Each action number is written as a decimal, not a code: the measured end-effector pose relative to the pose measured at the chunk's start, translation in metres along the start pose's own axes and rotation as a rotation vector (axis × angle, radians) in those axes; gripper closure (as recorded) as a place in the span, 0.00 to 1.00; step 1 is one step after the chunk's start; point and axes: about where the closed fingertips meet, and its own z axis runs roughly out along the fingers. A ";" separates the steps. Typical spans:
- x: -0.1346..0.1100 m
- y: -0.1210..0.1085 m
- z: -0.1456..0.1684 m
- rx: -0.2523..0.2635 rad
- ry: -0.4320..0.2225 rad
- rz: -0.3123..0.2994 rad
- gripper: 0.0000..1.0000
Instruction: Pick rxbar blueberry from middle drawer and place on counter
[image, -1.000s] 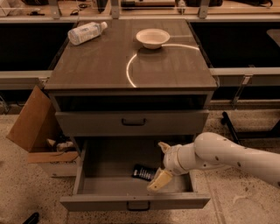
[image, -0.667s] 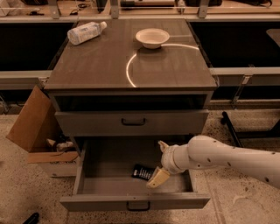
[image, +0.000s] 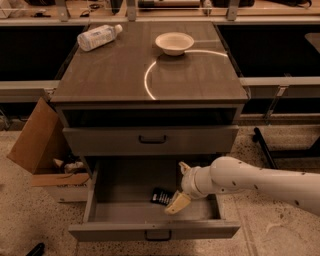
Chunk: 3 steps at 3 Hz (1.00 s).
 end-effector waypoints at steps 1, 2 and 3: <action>0.008 -0.010 0.023 0.007 -0.009 0.010 0.00; 0.013 -0.018 0.041 0.025 -0.014 0.009 0.00; 0.018 -0.024 0.061 0.025 -0.027 -0.005 0.00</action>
Offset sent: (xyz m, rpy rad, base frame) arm 0.0437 0.0096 -0.0552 0.0111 -0.0433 -0.0406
